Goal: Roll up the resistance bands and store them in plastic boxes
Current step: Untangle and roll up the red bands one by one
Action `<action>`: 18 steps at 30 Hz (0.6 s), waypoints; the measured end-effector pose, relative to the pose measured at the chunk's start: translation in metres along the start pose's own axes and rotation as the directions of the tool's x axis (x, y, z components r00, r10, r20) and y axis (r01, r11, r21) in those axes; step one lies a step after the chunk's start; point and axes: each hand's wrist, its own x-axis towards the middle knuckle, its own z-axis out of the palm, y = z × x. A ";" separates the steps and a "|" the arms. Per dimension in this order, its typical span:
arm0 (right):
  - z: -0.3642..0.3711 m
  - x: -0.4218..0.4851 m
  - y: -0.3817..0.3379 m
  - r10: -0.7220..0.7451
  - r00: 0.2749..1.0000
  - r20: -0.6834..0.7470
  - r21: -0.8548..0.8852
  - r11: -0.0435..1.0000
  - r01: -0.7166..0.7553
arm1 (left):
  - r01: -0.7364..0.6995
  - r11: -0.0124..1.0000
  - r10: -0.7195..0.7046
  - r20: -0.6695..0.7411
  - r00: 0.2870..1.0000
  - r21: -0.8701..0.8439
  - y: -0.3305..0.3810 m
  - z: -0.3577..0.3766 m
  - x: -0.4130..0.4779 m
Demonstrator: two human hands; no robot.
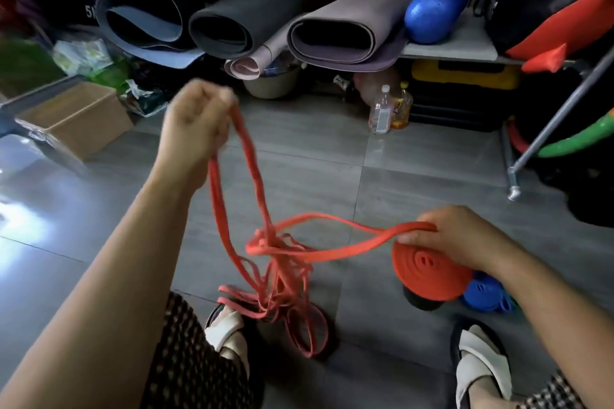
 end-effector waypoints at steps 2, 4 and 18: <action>-0.001 0.002 0.004 -0.020 1.000 -0.006 -0.058 0.998 0.020 | -0.108 0.987 0.110 0.011 0.994 -0.118 0.012 -0.002 0.005; 0.001 0.004 0.008 -0.002 1.000 -0.017 -0.070 0.998 0.001 | -0.061 0.998 0.062 -0.069 0.996 0.010 0.007 0.001 0.001; -0.005 -0.002 0.007 0.079 0.997 -0.019 -0.042 0.996 -0.080 | -0.143 0.966 0.029 -0.463 0.886 -0.214 -0.011 -0.025 0.014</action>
